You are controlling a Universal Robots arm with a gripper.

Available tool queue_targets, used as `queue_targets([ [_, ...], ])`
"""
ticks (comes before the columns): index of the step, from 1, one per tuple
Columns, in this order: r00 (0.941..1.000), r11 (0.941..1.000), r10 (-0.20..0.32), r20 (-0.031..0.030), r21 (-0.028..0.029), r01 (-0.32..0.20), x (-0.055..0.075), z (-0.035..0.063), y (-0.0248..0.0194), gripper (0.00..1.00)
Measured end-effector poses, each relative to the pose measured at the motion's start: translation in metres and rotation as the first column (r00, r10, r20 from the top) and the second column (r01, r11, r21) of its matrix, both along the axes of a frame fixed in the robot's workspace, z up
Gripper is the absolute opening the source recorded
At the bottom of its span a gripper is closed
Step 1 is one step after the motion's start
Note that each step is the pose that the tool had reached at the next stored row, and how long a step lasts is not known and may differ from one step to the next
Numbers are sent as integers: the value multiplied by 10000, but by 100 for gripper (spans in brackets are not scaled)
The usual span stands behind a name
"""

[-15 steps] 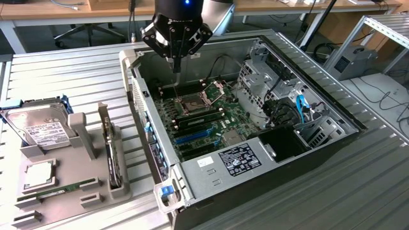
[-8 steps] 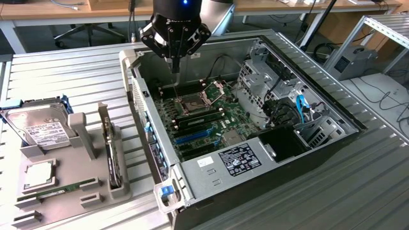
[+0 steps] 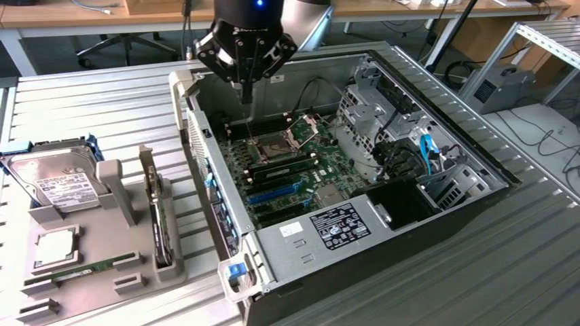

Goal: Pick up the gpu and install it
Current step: 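Reach for the gpu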

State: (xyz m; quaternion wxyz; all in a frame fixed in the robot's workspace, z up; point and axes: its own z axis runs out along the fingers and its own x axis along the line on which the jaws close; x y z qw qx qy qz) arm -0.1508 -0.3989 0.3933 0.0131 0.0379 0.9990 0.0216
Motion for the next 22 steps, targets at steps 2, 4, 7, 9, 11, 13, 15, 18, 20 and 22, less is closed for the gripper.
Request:
queue_targets([
  [2, 10000, 10000, 0, 0, 0, 0, -8, 0, 0, 11],
  [4, 10000, 10000, 0, 0, 0, 0, -16, 0, 0, 11],
  [7, 10000, 10000, 0, 0, 0, 0, -31, 0, 0, 11],
  [9, 10000, 10000, 0, 0, 0, 0, -42, 0, 0, 11],
  [11, 10000, 10000, 1, 0, -1, -1, -52, 0, 0, 11],
  [13, 10000, 10000, 1, 0, -1, -1, -60, 0, 0, 11],
  [15, 10000, 10000, 0, 0, 0, 0, -69, 0, 0, 11],
  [18, 10000, 10000, 0, 0, 0, 0, -82, 0, 0, 11],
  [20, 10000, 10000, 1, 0, 0, -1, -90, 0, 0, 11],
  [22, 10000, 10000, 0, -1, -1, 0, -99, 0, 0, 11],
])
